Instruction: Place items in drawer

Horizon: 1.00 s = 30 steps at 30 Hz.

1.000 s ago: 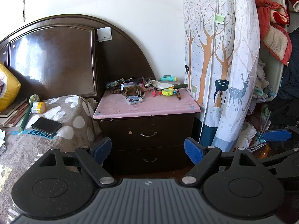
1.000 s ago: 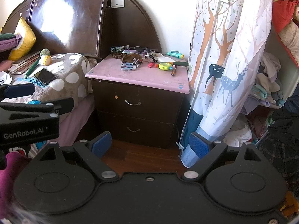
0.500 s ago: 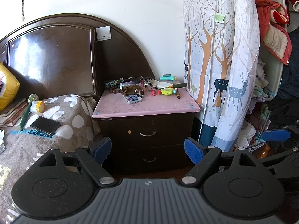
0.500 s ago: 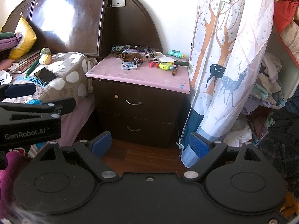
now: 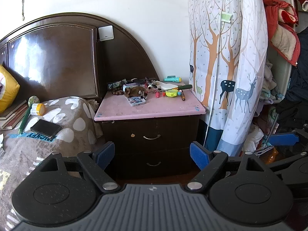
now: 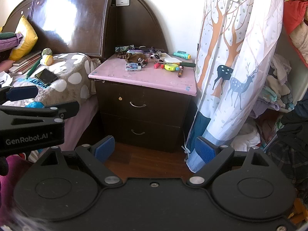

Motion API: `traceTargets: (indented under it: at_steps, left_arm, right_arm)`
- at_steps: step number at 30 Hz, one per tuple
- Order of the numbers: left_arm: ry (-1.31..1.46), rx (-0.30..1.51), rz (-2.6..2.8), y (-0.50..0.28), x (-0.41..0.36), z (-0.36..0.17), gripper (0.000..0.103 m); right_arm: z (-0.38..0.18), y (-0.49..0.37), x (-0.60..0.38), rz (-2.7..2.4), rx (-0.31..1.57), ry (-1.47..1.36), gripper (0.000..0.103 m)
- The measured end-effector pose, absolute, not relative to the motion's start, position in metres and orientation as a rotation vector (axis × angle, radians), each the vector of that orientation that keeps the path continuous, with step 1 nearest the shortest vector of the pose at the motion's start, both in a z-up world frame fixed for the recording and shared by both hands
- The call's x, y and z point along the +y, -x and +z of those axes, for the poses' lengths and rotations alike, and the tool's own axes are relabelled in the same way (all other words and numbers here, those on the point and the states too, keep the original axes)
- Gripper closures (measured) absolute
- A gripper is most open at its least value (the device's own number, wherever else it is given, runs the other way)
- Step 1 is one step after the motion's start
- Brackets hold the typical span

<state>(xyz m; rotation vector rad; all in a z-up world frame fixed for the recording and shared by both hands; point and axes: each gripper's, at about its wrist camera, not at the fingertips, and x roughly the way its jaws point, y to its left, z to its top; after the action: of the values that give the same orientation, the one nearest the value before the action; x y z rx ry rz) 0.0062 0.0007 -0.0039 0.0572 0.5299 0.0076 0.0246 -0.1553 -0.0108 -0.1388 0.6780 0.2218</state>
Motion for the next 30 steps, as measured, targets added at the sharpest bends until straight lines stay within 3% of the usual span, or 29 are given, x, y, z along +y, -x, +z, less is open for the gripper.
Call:
traceTargets:
  at_steps: [30]
  left_arm:
    - [-0.028, 0.610, 0.037, -0.054, 0.023, -0.038, 0.018]
  right_arm:
    - [-0.045, -0.072, -0.145, 0.291, 0.733, 0.156, 0.011]
